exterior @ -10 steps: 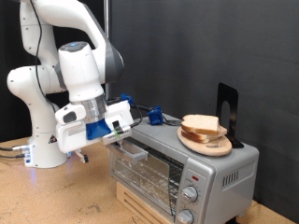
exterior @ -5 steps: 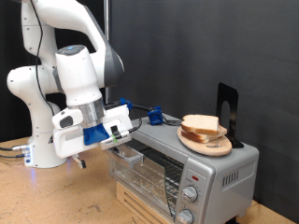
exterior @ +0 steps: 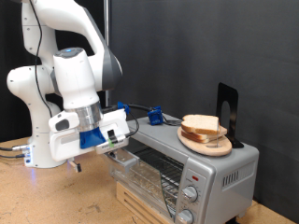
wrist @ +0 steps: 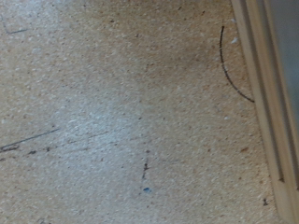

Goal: Make a piece of toast with the oven

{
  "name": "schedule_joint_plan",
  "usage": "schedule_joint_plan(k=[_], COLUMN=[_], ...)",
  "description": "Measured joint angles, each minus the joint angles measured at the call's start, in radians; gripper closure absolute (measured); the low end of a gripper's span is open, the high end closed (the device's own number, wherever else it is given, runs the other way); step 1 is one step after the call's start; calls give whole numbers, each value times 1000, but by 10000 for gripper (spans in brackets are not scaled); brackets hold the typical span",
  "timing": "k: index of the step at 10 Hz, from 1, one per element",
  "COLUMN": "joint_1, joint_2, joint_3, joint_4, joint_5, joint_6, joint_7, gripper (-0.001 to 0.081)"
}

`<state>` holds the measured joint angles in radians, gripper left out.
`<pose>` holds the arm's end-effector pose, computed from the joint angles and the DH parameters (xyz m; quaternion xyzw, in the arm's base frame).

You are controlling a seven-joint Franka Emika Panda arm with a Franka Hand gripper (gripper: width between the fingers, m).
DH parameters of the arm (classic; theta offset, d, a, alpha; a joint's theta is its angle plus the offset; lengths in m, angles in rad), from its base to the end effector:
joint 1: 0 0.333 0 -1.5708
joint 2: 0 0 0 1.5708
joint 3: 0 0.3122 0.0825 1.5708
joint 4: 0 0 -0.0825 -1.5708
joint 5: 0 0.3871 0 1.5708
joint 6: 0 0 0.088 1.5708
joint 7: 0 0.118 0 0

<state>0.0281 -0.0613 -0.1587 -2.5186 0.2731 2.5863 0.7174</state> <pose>0.4695 -0.0646 0.2955 -0.8551 0.5078 -0.0360 0.0984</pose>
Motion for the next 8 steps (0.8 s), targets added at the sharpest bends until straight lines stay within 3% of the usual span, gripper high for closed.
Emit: schedule_joint_plan(k=[8], joint_1=[-22], joint_2=[68], joint_3=[-19], joint_4=[25], joint_5=[4], joint_6=[50], joint_7=[-9], gripper=[-3])
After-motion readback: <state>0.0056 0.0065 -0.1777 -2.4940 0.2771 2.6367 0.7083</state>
